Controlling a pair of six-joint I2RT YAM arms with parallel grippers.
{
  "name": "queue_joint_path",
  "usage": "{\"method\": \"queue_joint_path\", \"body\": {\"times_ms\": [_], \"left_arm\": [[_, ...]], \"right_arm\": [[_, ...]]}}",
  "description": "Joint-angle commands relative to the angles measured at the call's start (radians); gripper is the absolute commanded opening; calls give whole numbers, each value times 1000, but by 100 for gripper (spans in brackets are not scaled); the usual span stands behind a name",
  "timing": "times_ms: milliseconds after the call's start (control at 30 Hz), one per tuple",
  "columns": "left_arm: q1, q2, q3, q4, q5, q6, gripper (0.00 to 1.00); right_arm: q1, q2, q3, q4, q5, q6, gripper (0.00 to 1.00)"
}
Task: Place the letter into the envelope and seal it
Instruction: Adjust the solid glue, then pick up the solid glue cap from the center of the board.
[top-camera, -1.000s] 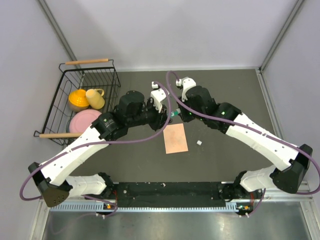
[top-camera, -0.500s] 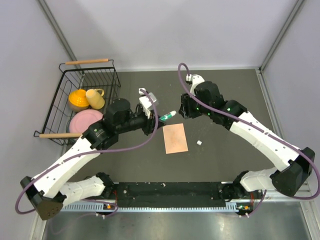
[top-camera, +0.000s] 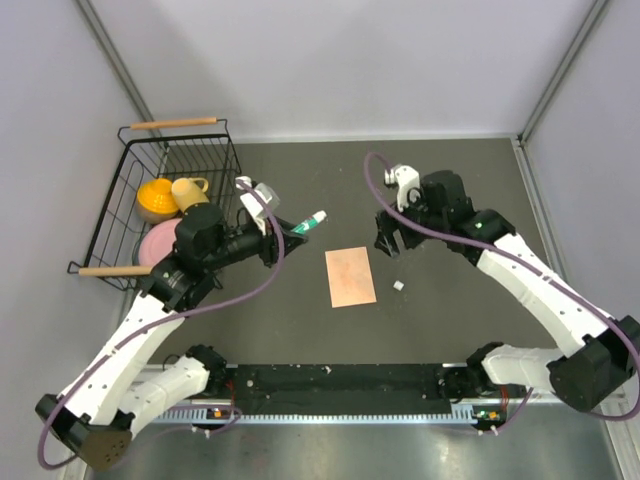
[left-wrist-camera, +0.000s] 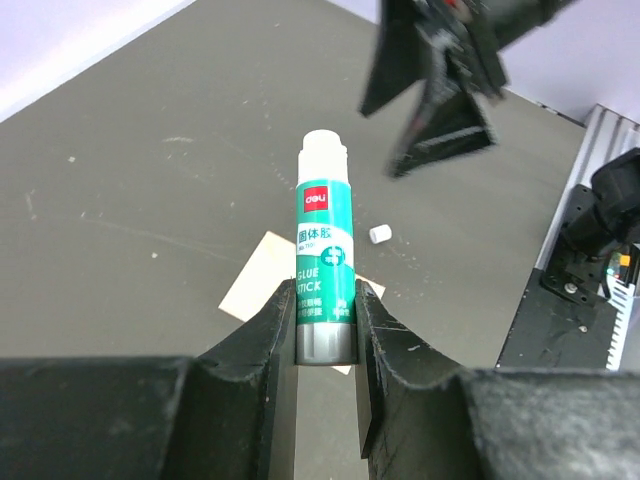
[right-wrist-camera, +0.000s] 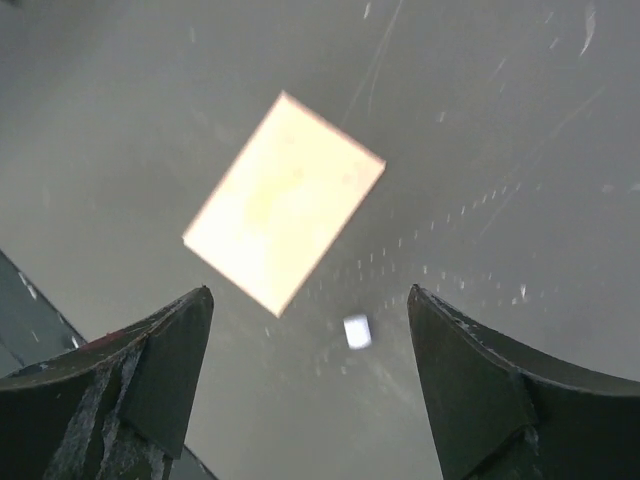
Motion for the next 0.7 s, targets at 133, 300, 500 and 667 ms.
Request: {"method": "queue_joint_path", "body": {"times_ms": [133,300,500,667], "left_arm": [[185,-58,-98,52,152,-130,0],[296,-55,-173,118,227,-256,0],[316,-78,-210,139,229,-305,0],[320,-81,-222,139,224,-314,0]], "right_arm": [[-18,32,-182,-112,-52,-332,80],[-18,133,-230,-70,-59,-341,77],[-20,213,-293,14,-8,-370,73],[-21,282,-284,60,12,-361,70]]}}
